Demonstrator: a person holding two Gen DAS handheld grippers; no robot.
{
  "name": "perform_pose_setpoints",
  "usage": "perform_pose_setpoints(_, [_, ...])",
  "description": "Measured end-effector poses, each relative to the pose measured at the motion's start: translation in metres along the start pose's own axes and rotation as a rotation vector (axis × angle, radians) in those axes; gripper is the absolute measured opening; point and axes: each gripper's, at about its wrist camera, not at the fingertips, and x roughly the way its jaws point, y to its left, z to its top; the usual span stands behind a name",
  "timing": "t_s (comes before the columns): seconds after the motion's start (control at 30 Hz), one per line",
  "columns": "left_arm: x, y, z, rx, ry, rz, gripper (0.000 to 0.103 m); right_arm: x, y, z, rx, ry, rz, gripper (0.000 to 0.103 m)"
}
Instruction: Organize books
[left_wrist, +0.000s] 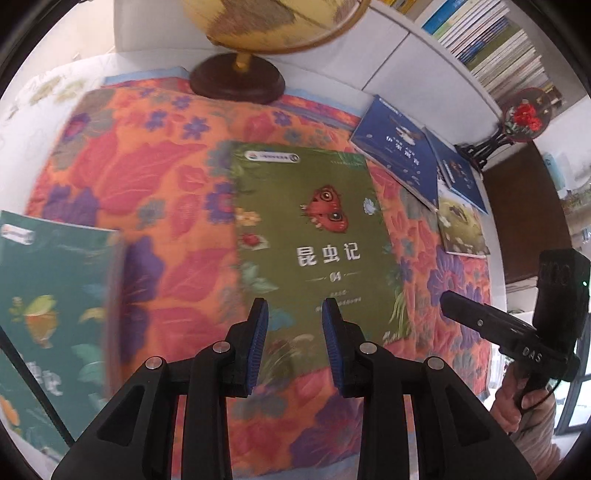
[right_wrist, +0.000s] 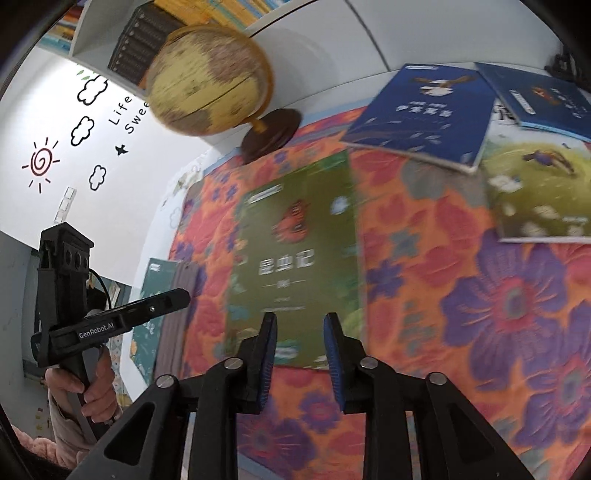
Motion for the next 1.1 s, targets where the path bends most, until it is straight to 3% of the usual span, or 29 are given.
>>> perform_pose_setpoints(0.17, [0.025, -0.001, 0.002, -0.057, -0.011, 0.088, 0.027, 0.009, -0.027, 0.006, 0.018, 0.005, -0.005, 0.027])
perform_pose_setpoints(0.47, [0.041, 0.027, -0.002, -0.148, 0.021, 0.135, 0.030, 0.042, -0.043, 0.026, 0.021, 0.086, 0.103, 0.028])
perform_pose_setpoints(0.6, [0.046, 0.034, 0.002, -0.126, 0.043, 0.106, 0.030, 0.056, -0.044, 0.029, -0.014, 0.137, 0.105, 0.028])
perform_pose_setpoints(0.8, [0.049, 0.042, 0.011, -0.125, 0.048, 0.032, 0.030, 0.066, -0.050, 0.038, -0.010, 0.176, 0.173, 0.027])
perform_pose_setpoints(1.0, [0.055, 0.043, 0.026, -0.114, 0.061, -0.018, 0.030, 0.082, -0.062, 0.055, 0.011, 0.236, 0.298, 0.028])
perform_pose_setpoints(1.1, [0.058, 0.041, 0.034, -0.106, 0.074, -0.032, 0.031, 0.093, -0.074, 0.065, 0.086, 0.283, 0.367, 0.021])
